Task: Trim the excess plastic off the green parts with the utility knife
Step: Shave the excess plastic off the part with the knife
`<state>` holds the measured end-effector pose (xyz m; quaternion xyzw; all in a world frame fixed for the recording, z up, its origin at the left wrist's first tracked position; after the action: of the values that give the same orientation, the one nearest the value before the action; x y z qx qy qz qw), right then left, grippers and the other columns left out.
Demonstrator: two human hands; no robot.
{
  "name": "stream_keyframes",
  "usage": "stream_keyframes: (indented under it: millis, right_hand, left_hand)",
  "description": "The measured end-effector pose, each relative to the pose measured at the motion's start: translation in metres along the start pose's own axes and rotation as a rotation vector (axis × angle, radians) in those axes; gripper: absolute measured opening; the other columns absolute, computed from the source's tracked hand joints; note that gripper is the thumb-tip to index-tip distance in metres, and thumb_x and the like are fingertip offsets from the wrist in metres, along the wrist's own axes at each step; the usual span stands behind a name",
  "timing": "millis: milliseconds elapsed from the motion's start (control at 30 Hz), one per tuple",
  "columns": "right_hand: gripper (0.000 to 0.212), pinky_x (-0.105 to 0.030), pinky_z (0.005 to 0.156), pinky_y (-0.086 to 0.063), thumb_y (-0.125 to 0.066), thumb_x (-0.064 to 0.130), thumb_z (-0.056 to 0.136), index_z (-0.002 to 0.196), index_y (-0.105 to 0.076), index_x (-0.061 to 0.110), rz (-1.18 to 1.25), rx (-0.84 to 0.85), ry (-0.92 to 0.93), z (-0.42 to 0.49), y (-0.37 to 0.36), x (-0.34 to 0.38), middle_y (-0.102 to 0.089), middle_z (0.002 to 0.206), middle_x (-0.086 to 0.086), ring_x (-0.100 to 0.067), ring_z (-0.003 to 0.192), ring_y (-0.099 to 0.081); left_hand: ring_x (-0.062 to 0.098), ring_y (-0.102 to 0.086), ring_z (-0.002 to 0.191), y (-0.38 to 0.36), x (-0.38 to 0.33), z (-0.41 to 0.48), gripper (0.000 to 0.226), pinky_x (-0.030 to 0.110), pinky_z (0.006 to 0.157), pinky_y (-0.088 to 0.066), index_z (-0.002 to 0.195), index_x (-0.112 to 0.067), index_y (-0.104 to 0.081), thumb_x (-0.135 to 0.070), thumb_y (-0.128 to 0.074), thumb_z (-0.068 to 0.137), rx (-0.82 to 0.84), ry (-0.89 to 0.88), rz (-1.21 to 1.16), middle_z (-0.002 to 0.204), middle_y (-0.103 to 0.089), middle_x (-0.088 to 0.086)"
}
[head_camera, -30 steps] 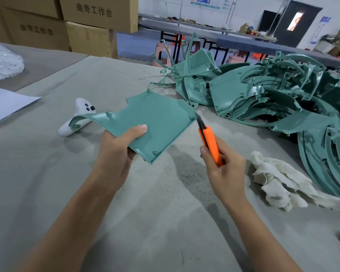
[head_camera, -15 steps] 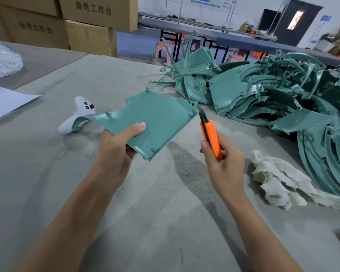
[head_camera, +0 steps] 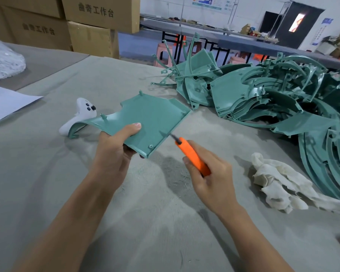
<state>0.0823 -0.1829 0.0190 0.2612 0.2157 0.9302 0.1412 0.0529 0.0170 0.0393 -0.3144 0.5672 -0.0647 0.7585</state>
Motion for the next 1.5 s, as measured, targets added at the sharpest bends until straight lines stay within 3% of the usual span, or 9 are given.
stream_keyframes:
  millis: [167, 500, 567, 667, 800, 1000, 1200, 1400, 1500]
  right_hand:
    - [0.025, -0.006, 0.047, -0.031, -0.065, 0.007, 0.092, 0.116, -0.067, -0.001, -0.029, -0.120, -0.248, 0.009, 0.016, -0.023, -0.052, 0.062, 0.012, -0.002, 0.048, -0.046]
    - [0.032, -0.007, 0.048, -0.033, -0.063, 0.010, 0.094, 0.126, -0.063, 0.003, -0.085, -0.121, -0.271, 0.005, 0.014, -0.025, -0.054, 0.066, 0.010, -0.005, 0.051, -0.049]
    - [0.035, -0.009, 0.048, -0.034, -0.061, 0.016, 0.096, 0.130, -0.061, 0.012, -0.072, -0.113, -0.291, 0.004, 0.014, -0.024, -0.055, 0.066, 0.008, -0.006, 0.051, -0.049]
    - [0.041, -0.023, 0.045, -0.044, -0.053, 0.025, 0.097, 0.135, -0.049, 0.039, 0.108, -0.056, -0.365, 0.005, 0.014, -0.027, -0.062, 0.072, 0.000, -0.013, 0.047, -0.052]
    - [0.038, -0.025, 0.051, -0.051, -0.051, 0.024, 0.097, 0.134, -0.051, 0.030, 0.311, 0.073, -0.441, 0.004, 0.012, -0.027, -0.069, 0.087, 0.005, -0.018, 0.053, -0.064]
    - [0.035, -0.034, 0.048, -0.051, -0.050, 0.017, 0.101, 0.134, -0.049, 0.029, 0.219, 0.073, -0.422, 0.003, 0.012, -0.027, -0.067, 0.087, 0.007, -0.019, 0.052, -0.059]
    - [0.034, -0.049, 0.051, -0.049, -0.047, 0.030, 0.098, 0.131, -0.045, 0.038, 0.124, 0.052, -0.385, 0.003, 0.012, -0.024, -0.064, 0.083, 0.013, -0.024, 0.052, -0.056]
    - [0.035, -0.039, 0.051, -0.046, -0.048, 0.028, 0.100, 0.134, -0.044, 0.036, 0.090, 0.117, -0.233, 0.000, 0.005, -0.011, -0.063, 0.075, -0.002, -0.015, 0.053, -0.054]
    - [0.035, -0.028, 0.056, -0.045, -0.048, 0.029, 0.100, 0.135, -0.046, 0.033, 0.128, 0.196, -0.104, -0.003, 0.000, 0.000, -0.062, 0.081, 0.008, -0.011, 0.060, -0.054]
  left_hand:
    - [0.019, -0.069, 0.092, -0.002, 0.002, -0.002, 0.033, 0.030, 0.070, -0.058, 0.108, -0.014, -0.065, -0.010, -0.062, 0.075, 0.032, 0.002, 0.014, 0.102, -0.072, 0.003]
    - [0.021, -0.069, 0.091, -0.005, 0.003, -0.003, 0.035, 0.032, 0.067, -0.058, 0.110, -0.013, -0.064, -0.011, -0.063, 0.075, 0.034, 0.004, 0.038, 0.103, -0.071, 0.004]
    - [0.020, -0.069, 0.089, -0.006, 0.004, -0.003, 0.034, 0.032, 0.064, -0.057, 0.109, -0.013, -0.064, -0.011, -0.063, 0.075, 0.042, 0.003, 0.047, 0.101, -0.071, 0.004]
    - [0.019, -0.068, 0.083, -0.007, 0.004, -0.004, 0.030, 0.030, 0.059, -0.054, 0.104, -0.015, -0.065, -0.012, -0.063, 0.074, 0.044, 0.003, 0.064, 0.097, -0.070, 0.003]
    - [0.022, -0.067, 0.085, -0.006, 0.003, -0.004, 0.031, 0.032, 0.061, -0.054, 0.105, -0.015, -0.064, -0.012, -0.063, 0.075, 0.037, 0.002, 0.067, 0.099, -0.069, 0.005]
    - [0.021, -0.067, 0.081, -0.006, 0.004, -0.004, 0.029, 0.032, 0.059, -0.053, 0.103, -0.016, -0.065, -0.012, -0.063, 0.074, 0.038, 0.002, 0.068, 0.096, -0.070, 0.004]
    - [0.021, -0.067, 0.082, -0.006, 0.004, -0.004, 0.028, 0.032, 0.060, -0.053, 0.102, -0.016, -0.066, -0.011, -0.063, 0.075, 0.038, 0.004, 0.055, 0.096, -0.070, 0.004]
    - [0.021, -0.066, 0.084, -0.005, 0.004, -0.003, 0.028, 0.032, 0.062, -0.052, 0.104, -0.014, -0.065, -0.011, -0.062, 0.076, 0.012, -0.001, 0.046, 0.098, -0.068, 0.005]
    - [0.023, -0.063, 0.085, -0.003, 0.002, -0.002, 0.028, 0.032, 0.061, -0.051, 0.104, -0.012, -0.064, -0.011, -0.061, 0.076, -0.010, -0.002, 0.031, 0.098, -0.067, 0.007]
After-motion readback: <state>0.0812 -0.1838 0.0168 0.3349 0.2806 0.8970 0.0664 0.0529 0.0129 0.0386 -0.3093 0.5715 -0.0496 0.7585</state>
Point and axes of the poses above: each hand's wrist, its own z-axis towards the middle knuckle, its own y-axis out of the back of the hand, x = y × z, the point moved 3 cm from there along z, towards the middle knuckle
